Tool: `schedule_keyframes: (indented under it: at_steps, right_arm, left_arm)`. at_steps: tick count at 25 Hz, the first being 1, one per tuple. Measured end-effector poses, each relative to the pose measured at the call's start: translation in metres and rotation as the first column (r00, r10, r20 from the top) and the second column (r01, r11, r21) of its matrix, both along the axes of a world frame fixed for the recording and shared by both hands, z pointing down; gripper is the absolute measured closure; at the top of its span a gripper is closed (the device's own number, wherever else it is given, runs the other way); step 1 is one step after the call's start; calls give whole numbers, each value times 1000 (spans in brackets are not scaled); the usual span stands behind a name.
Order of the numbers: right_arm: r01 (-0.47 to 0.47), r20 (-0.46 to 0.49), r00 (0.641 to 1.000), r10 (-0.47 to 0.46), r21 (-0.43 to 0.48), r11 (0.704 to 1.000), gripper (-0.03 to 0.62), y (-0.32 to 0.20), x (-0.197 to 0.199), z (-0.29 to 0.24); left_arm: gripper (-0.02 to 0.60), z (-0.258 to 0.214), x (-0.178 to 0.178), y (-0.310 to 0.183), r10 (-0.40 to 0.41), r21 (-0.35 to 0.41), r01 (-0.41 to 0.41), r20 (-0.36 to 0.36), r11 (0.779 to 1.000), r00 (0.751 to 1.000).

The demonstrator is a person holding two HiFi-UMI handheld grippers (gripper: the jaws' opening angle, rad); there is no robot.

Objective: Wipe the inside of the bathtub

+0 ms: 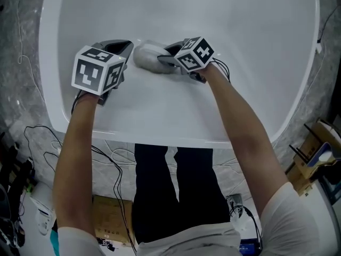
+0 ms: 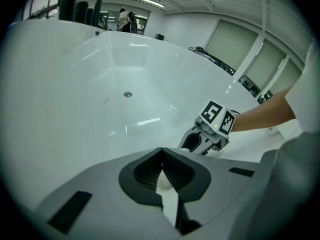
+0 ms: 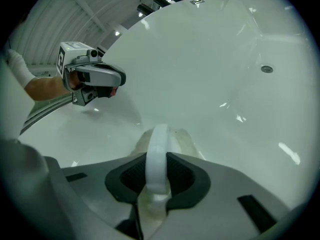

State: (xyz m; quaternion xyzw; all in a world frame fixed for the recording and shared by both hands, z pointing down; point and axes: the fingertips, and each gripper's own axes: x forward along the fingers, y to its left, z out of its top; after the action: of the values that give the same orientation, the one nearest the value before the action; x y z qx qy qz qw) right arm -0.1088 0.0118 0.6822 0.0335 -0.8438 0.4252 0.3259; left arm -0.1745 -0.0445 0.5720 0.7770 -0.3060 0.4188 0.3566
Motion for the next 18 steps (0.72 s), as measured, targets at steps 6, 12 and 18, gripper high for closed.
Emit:
schedule_keyframes:
  at_steps: [6, 12, 18]
  right_arm:
    - [7, 10, 1000, -7, -4, 1000, 496, 6, -5, -21]
    - [22, 24, 999, -22, 0, 1000, 496, 12, -15, -41]
    - [26, 26, 999, -26, 2, 1000, 496, 19, -15, -62]
  left_arm:
    - [569, -16, -3, 3, -11, 3, 11, -2, 1000, 1000]
    - [569, -28, -9, 11, -30, -14, 30, -7, 999, 1000]
    - [569, -42, -9, 18, -25, -13, 25, 0, 1000, 1000]
